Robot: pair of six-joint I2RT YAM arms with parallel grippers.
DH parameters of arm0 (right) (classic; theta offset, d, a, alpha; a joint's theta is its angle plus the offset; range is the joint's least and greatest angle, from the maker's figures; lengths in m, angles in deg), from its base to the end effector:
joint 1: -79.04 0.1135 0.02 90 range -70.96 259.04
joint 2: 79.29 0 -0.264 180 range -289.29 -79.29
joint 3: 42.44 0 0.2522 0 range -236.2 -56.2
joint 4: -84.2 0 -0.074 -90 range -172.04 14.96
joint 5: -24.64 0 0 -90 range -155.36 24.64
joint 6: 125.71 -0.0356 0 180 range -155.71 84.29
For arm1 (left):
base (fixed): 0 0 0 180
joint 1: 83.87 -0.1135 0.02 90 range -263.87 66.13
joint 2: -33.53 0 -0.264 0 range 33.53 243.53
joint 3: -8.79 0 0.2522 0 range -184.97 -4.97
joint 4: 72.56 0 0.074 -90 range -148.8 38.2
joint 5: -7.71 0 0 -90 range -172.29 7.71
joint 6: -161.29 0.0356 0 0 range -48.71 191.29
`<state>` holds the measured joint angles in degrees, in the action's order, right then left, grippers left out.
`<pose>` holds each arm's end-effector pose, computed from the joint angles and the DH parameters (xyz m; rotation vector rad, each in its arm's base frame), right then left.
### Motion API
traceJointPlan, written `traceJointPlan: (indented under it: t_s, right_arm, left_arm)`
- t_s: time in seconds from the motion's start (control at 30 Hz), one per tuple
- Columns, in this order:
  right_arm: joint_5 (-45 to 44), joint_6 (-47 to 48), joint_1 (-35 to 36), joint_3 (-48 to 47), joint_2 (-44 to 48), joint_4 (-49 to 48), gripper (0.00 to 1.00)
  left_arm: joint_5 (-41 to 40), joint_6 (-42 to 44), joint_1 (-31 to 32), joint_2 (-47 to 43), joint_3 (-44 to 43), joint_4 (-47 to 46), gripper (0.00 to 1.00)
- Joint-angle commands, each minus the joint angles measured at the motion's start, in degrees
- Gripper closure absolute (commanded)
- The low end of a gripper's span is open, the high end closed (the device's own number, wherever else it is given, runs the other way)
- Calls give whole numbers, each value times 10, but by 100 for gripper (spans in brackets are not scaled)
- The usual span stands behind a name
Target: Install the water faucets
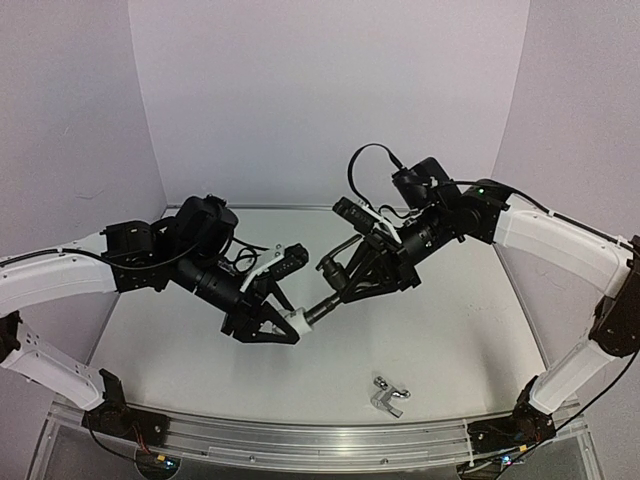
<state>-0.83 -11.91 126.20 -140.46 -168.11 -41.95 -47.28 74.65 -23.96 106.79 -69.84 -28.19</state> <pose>0.1988 0.2617 0.3550 -1.7164 1.4272 1.5170 0.1203 -0.2484 0.3250 1.5430 1.8266 -1.1910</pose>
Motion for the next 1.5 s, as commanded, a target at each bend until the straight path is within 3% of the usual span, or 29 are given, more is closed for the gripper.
traceJointPlan:
  t_s: [0.0,0.47,0.83,1.1,1.47]
  right_arm:
    - [51,-42,5,11,-4,-30,100]
    - [29,-90,6,20,-18,-54,100]
    - [20,-175,5,37,-29,-105,100]
    - [1,-299,6,69,-19,-219,100]
    - [-12,-404,5,78,-37,-293,100]
  left_arm:
    - [-61,17,-7,-32,2,-74,70]
    - [-140,54,5,-35,-1,-69,72]
    - [-301,103,53,-23,-9,-65,74]
    - [-425,133,84,-33,11,-121,74]
    - [-590,215,136,-23,34,-201,75]
